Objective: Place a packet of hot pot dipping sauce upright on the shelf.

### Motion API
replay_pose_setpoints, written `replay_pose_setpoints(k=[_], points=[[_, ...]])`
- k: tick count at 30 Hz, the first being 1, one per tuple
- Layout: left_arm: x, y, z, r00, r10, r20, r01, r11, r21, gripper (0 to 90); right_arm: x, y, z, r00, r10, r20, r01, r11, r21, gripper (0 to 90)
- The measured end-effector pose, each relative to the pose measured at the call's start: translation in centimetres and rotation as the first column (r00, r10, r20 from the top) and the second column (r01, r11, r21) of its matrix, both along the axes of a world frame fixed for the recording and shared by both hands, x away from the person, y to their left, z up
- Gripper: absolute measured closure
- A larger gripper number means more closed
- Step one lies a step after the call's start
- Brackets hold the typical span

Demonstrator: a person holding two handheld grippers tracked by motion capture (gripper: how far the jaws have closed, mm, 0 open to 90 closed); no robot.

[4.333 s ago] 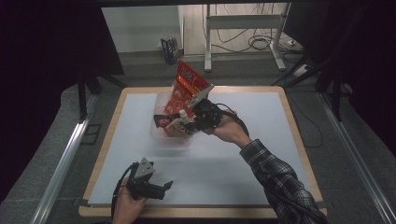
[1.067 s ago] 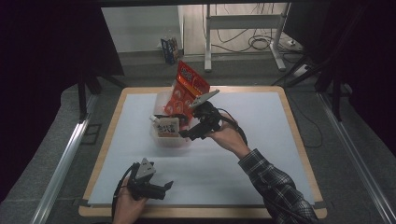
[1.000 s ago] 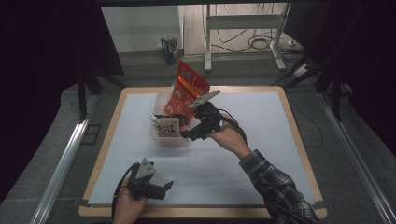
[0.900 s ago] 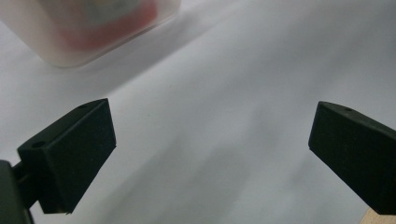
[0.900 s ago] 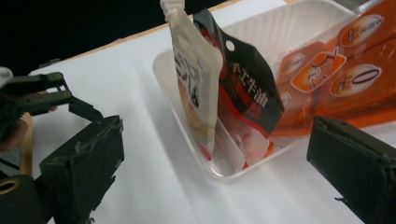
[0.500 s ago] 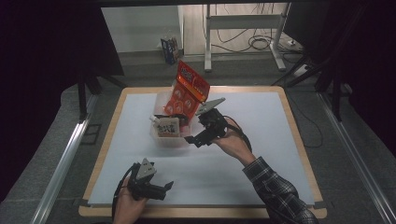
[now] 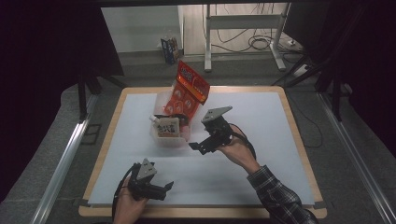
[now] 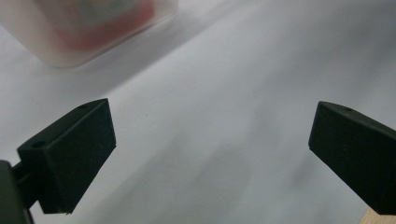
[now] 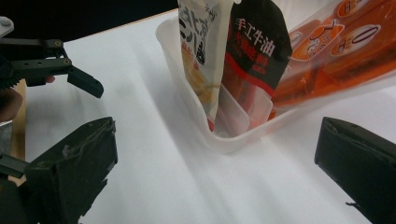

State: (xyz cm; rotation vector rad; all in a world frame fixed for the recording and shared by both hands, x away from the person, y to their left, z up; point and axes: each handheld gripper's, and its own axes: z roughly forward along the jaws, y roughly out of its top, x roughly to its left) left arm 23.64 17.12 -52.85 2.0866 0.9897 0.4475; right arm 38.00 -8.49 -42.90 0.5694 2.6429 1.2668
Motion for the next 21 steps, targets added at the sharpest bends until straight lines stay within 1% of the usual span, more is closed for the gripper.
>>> replay_pose_setpoints(k=[5, 7, 8, 9, 12, 13, 16, 20, 21], points=[[0.0, 0.0, 0.0, 1.0000, -0.001, 0.001, 0.001, 1.0000, 0.002, 0.5, -0.5, -0.9, -0.5, 0.9998, -0.018, -0.007, 0.018, 0.9990, 0.041, 0.0], [0.0, -0.1, 0.0, 1.0000, -0.002, 0.002, 0.002, 1.0000, 0.006, 0.6, -0.5, -1.2, -0.7, 0.9998, -0.018, -0.007, 0.018, 0.9993, 0.032, 0.0], [0.0, -0.1, 0.0, 1.0000, -0.002, 0.002, 0.002, 1.0000, 0.006, 0.6, -0.6, -1.3, -0.7, 0.9996, -0.027, 0.000, 0.027, 0.9992, 0.031, 0.0], [0.0, -0.1, 0.0, 1.0000, -0.006, 0.002, 0.006, 0.9999, 0.010, 0.6, -0.7, -1.5, -0.7, 0.9995, -0.031, 0.005, 0.031, 0.9989, 0.036, 0.0], [-0.1, -0.1, 0.0, 1.0000, -0.008, 0.004, 0.008, 0.9998, 0.015, 0.6, -0.7, -1.7, -0.8, 0.9995, -0.031, -0.005, 0.031, 0.9986, 0.042, 0.0], [-0.1, -0.3, 0.0, 0.9999, -0.014, 0.007, 0.014, 0.9996, 0.025, 0.6, -0.8, -1.9, -1.0, 0.9995, -0.033, 0.001, 0.033, 0.9987, 0.040, 0.0], [-0.2, -0.4, 0.0, 0.9997, -0.023, 0.012, 0.023, 0.9990, 0.038, 0.7, -1.1, -2.1, -1.2, 0.9995, -0.031, -0.001, 0.031, 0.9986, 0.043, 0.0], [-0.2, -0.4, 0.0, 0.9996, -0.026, 0.013, 0.025, 0.9989, 0.039, 0.7, -1.3, -2.1, -1.3, 0.9996, -0.029, 0.003, 0.029, 0.9986, 0.044, 0.0], [-0.2, -0.4, 0.1, 0.9996, -0.027, 0.004, 0.027, 0.9989, 0.038, 0.9, -1.6, -2.1, -1.2, 0.9995, -0.030, 0.007, 0.030, 0.9986, 0.043, 0.0]])
